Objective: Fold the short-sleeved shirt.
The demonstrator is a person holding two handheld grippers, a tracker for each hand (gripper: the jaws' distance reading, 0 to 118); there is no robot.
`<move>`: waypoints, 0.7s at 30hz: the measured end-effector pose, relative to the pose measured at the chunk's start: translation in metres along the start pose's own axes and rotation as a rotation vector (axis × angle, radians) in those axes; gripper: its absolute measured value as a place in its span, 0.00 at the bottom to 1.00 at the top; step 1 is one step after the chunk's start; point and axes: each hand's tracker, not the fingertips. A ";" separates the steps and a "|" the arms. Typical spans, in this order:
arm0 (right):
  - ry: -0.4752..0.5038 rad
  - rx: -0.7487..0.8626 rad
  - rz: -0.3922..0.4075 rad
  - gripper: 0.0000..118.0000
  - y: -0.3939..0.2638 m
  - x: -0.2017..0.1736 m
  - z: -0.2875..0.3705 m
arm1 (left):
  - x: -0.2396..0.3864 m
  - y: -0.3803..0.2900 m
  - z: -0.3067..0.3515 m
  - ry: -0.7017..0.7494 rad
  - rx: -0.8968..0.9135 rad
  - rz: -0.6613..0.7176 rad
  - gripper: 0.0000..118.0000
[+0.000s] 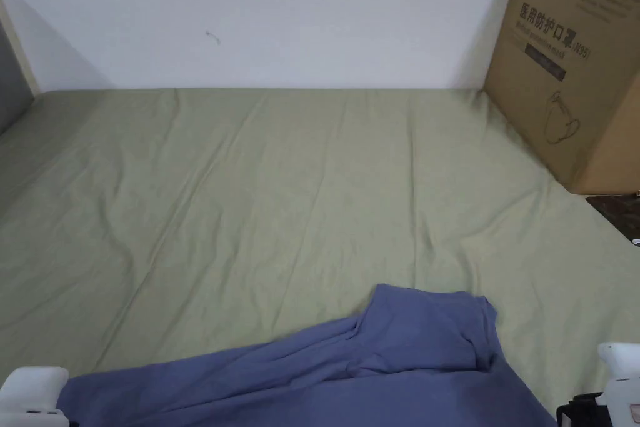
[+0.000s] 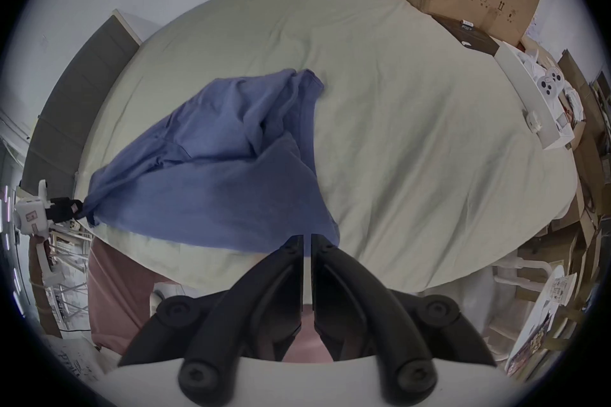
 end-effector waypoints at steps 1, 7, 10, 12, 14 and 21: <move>0.009 0.010 -0.007 0.04 0.004 -0.002 0.000 | 0.000 0.002 -0.002 0.008 0.001 -0.014 0.03; 0.039 0.044 0.026 0.04 0.034 -0.023 -0.006 | -0.011 0.011 0.002 0.014 0.025 0.031 0.03; 0.053 0.038 0.055 0.04 0.044 -0.037 -0.016 | -0.008 0.008 0.001 0.001 0.011 0.069 0.04; 0.061 0.035 0.060 0.04 0.049 -0.041 -0.022 | -0.009 0.005 -0.004 0.003 -0.002 0.085 0.18; 0.070 0.032 0.073 0.04 0.050 -0.047 -0.024 | -0.004 0.000 -0.003 0.038 -0.010 0.081 0.53; 0.095 0.042 0.114 0.04 0.046 -0.062 -0.019 | -0.019 -0.007 0.019 -0.062 0.077 0.204 0.97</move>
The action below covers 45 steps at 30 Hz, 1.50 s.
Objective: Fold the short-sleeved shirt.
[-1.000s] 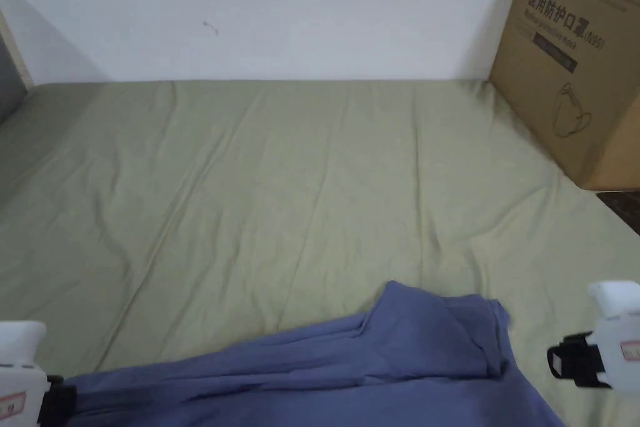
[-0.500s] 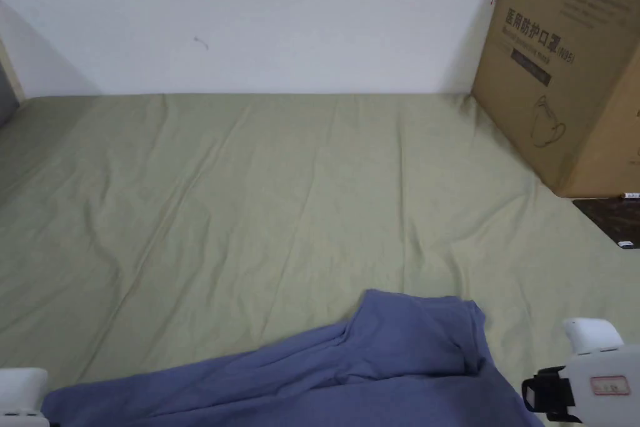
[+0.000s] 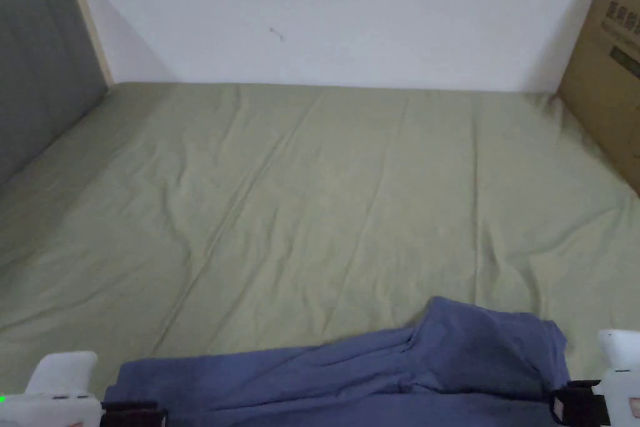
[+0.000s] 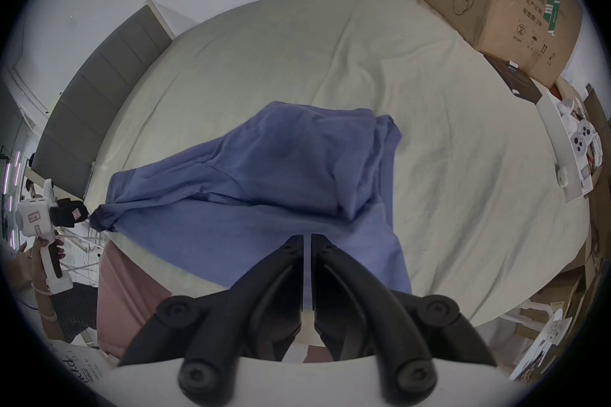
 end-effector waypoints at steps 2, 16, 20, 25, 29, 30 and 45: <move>0.000 0.015 0.007 0.04 -0.003 -0.009 0.002 | -0.003 0.002 0.008 -0.039 0.009 0.043 0.83; 0.121 -0.056 0.080 0.04 -0.029 -0.074 -0.039 | -0.084 -0.028 -0.008 -0.312 0.131 0.489 0.45; 0.129 -0.079 0.093 0.04 -0.029 -0.082 -0.044 | -0.101 -0.031 -0.039 -0.372 0.081 0.569 0.98; 0.124 -0.107 0.108 0.04 -0.027 -0.088 -0.051 | -0.109 -0.038 -0.090 -0.519 -0.017 0.728 0.99; 0.123 -0.121 0.108 0.04 -0.027 -0.091 -0.055 | -0.100 -0.039 -0.098 -0.553 0.024 0.741 1.00; 0.123 -0.123 0.108 0.04 -0.027 -0.092 -0.056 | -0.102 -0.037 -0.098 -0.553 0.015 0.749 0.95; 0.148 -0.097 -0.028 0.04 -0.036 -0.056 -0.044 | -0.030 0.020 -0.019 -0.536 0.142 0.421 0.09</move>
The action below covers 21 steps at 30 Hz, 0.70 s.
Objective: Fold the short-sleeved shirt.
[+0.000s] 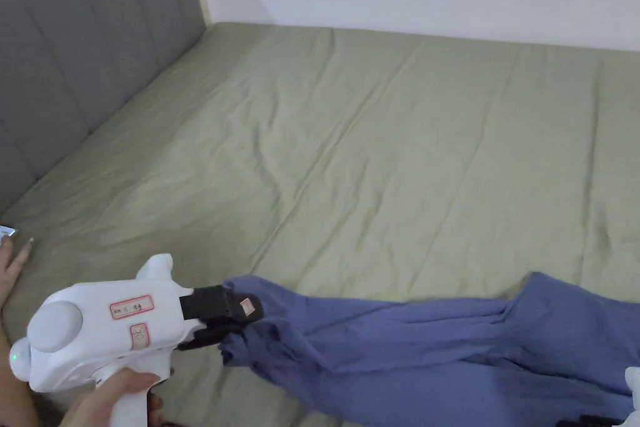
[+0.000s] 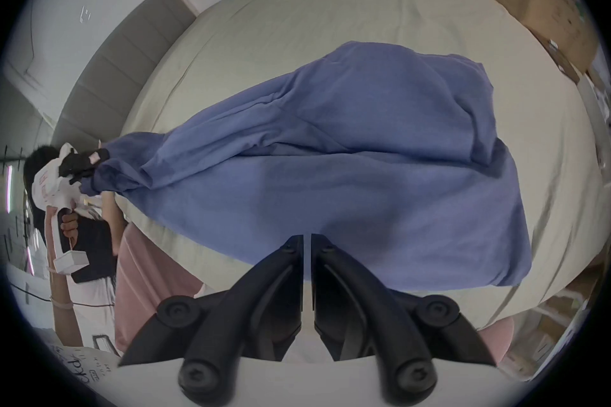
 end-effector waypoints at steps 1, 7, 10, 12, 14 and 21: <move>0.002 0.013 -0.019 0.04 -0.002 0.005 0.004 | 0.023 0.001 -0.004 -0.034 -0.012 -0.056 0.09; -0.036 0.074 -0.074 0.04 -0.013 0.030 0.020 | 0.149 -0.028 -0.069 -0.233 -0.193 -0.319 0.09; -0.059 0.093 -0.087 0.04 -0.018 0.038 0.026 | 0.187 -0.059 -0.120 -0.271 -0.311 -0.398 0.10; -0.067 0.101 -0.091 0.04 -0.021 0.043 0.029 | 0.193 -0.081 -0.157 -0.259 -0.384 -0.452 0.22; -0.061 0.113 -0.117 0.04 -0.025 0.049 0.032 | 0.189 -0.100 -0.190 -0.226 -0.457 -0.472 0.65; -0.072 0.119 -0.152 0.04 -0.041 0.066 0.038 | 0.158 -0.102 -0.191 -0.164 -0.466 -0.342 0.86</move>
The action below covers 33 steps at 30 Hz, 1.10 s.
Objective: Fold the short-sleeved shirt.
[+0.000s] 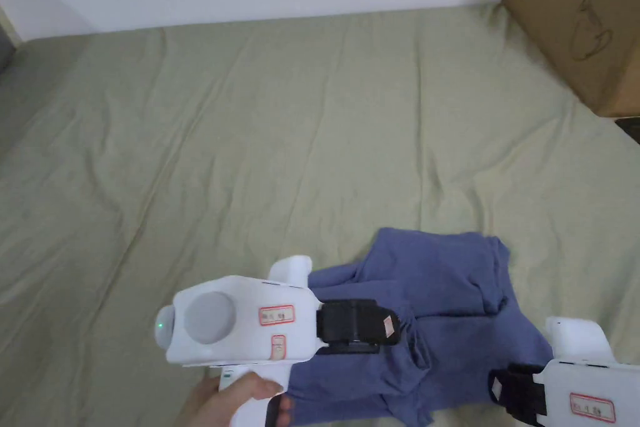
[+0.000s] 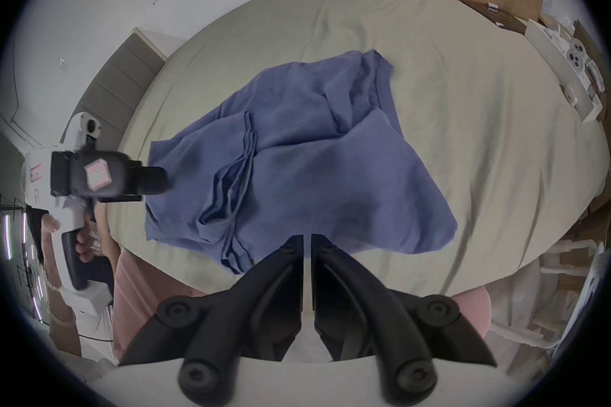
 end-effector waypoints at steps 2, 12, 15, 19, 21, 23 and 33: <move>-0.017 -0.001 -0.003 0.04 -0.002 0.003 0.000 | -0.009 0.004 0.026 -0.055 0.042 0.058 0.85; -0.027 0.024 -0.007 0.04 -0.006 0.006 -0.001 | -0.030 -0.002 -0.001 0.069 0.065 0.118 0.01; -0.026 0.022 -0.019 0.04 -0.007 0.009 -0.003 | -0.007 -0.009 -0.048 0.051 -0.039 0.047 0.01; -0.030 0.021 -0.034 0.04 -0.009 0.014 0.001 | 0.018 -0.022 -0.099 0.062 -0.166 -0.034 0.01; -0.032 0.025 -0.046 0.04 -0.011 0.015 0.004 | 0.027 -0.023 -0.105 0.080 -0.163 -0.021 0.01; -0.036 0.026 -0.051 0.04 -0.011 0.017 0.006 | 0.034 -0.021 -0.100 0.016 -0.147 0.001 0.01; -0.048 0.027 -0.016 0.04 -0.010 0.001 0.013 | 0.011 -0.019 -0.017 -0.113 -0.038 0.007 0.01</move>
